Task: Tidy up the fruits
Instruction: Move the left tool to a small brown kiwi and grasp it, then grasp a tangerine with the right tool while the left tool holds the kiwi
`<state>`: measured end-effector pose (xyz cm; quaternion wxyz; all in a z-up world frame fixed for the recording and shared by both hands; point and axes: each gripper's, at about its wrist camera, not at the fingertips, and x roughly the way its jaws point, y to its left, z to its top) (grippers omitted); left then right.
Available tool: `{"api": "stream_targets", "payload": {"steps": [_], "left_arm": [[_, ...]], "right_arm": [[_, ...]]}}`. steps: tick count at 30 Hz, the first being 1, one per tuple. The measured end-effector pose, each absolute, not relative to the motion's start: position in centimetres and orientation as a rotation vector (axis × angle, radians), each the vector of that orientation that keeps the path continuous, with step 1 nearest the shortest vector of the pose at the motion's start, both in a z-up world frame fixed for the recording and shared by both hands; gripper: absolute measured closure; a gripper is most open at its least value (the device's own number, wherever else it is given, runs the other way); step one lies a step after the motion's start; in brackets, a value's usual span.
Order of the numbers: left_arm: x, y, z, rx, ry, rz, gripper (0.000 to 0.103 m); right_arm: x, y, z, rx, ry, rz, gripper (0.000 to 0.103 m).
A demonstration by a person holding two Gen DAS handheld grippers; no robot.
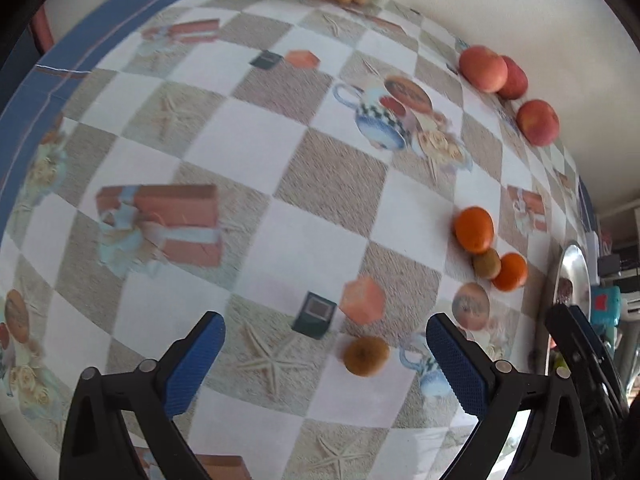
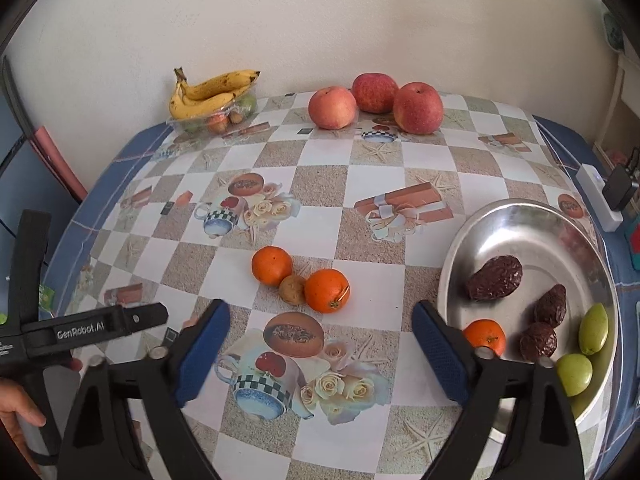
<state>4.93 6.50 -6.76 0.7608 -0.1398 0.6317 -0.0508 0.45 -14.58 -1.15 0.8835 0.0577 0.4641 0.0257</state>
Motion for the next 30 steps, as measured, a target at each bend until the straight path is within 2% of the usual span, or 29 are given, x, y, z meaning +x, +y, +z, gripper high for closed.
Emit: {"api": "stream_targets", "payload": {"steps": [1,5,7,13,15,20,24,30], "left_arm": [[4.8,6.3,-6.9,-0.305,1.385,-0.121,0.011],[4.5,5.2,-7.2,-0.285,1.417,-0.169,0.029],[4.4,4.7,-7.4,-0.281,1.433,-0.194,0.044],[4.5,3.9,-7.6,-0.236,1.442,-0.221,0.070],[4.7,3.3,-7.8,-0.237,1.449,-0.242,0.075],[4.8,3.4,-7.7,-0.247,1.433,-0.247,0.075],[5.1,3.9,-7.1,-0.265,1.404,-0.247,0.075],[5.3,4.1,-6.1,-0.294,1.348,-0.232,0.075]], "right_arm": [[0.7,-14.4,-1.5,0.109,0.977,0.055,0.029],[1.6,-14.4,-2.8,0.112,1.018,0.059,0.037],[2.1,-14.4,-3.3,0.126,1.029,0.065,0.047],[3.4,-14.4,-4.5,0.144,1.057,0.058,0.054],[3.7,-14.5,-4.9,0.150,1.066,0.055,0.056],[4.5,-14.5,-5.6,0.166,1.081,0.054,0.059],[4.7,-14.7,-5.9,0.162,1.082,0.031,0.071],[4.3,-15.5,-5.8,0.183,1.084,0.040,0.072]]}}
